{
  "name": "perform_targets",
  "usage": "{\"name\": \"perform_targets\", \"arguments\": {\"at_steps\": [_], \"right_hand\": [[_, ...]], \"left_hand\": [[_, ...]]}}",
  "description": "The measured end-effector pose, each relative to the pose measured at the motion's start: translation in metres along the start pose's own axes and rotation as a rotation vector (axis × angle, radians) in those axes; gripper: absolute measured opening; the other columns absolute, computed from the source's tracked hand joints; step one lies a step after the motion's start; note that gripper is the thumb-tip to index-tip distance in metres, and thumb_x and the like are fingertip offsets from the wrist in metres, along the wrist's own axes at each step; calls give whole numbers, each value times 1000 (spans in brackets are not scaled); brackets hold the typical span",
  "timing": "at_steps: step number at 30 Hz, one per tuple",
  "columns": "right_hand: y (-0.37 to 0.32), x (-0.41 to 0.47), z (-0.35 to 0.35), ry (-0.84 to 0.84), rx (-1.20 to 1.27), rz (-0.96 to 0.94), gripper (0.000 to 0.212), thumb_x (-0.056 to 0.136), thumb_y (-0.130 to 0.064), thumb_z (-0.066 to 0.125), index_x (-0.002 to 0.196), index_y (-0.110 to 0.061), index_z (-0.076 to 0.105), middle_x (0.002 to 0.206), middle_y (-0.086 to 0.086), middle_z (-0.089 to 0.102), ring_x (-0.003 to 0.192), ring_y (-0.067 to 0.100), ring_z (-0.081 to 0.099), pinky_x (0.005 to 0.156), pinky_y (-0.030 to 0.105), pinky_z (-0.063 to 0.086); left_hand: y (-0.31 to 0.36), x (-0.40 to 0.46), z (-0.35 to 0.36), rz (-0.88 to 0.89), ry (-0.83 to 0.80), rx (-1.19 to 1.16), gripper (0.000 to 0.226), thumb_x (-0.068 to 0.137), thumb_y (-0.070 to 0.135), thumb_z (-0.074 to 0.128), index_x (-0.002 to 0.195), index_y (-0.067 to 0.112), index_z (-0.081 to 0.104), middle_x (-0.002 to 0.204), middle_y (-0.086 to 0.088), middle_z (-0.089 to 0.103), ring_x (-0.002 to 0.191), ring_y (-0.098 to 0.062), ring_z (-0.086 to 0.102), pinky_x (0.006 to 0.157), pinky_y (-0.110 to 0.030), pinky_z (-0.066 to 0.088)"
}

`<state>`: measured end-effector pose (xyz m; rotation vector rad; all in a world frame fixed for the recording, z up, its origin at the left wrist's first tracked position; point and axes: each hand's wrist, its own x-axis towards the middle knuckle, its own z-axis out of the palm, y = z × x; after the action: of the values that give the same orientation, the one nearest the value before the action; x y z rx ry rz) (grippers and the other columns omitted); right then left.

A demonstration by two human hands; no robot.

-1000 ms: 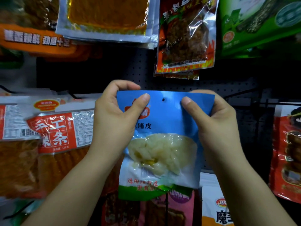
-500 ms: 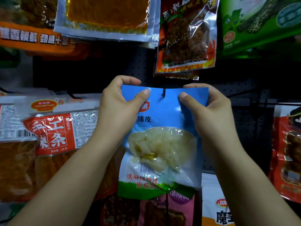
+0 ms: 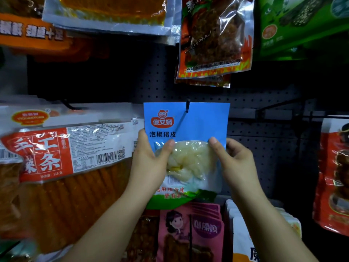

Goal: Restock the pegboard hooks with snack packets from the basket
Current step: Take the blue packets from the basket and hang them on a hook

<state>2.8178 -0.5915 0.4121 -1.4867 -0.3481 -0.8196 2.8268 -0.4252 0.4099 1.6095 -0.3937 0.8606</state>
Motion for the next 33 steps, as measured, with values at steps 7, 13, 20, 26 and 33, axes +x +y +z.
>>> {"name": "perform_targets", "arguments": {"at_steps": [7,13,20,26,33], "right_hand": [[27,41,8,53,-152,52,38,88,-30,65,70,4,60,62,6,55,57,13,47,54,25,36],[47,72,15,109,-297,120,43,85,-37,64,54,-16,44,50,-5,41,48,12,36,49,24,28],[62,89,16,221,-433,206,41,76,-55,65,66,-20,45,69,-2,57,65,20,55,59,29,40],[98,60,2,46,-169,92,46,79,-41,72,112,-21,47,106,-8,56,94,4,56,77,15,43],[117,40,8,-61,-70,137,11,89,-32,63,98,-30,57,95,-11,67,88,4,64,71,19,48]], "left_hand": [[-23,39,26,-41,-22,33,46,91,25,60,128,20,33,110,5,58,88,-2,56,56,-3,42],[-38,62,45,-103,-35,42,59,93,24,57,142,18,23,122,2,55,103,-13,54,77,-24,43],[-48,75,61,-213,-11,91,31,92,30,57,115,14,45,110,-2,61,91,-14,60,62,-24,45],[-71,46,59,-239,27,74,46,84,41,65,123,20,50,105,13,34,103,-12,43,85,-27,40],[-81,26,59,-185,-46,2,61,86,22,67,136,21,31,117,5,56,107,-17,57,78,-26,45]]}}
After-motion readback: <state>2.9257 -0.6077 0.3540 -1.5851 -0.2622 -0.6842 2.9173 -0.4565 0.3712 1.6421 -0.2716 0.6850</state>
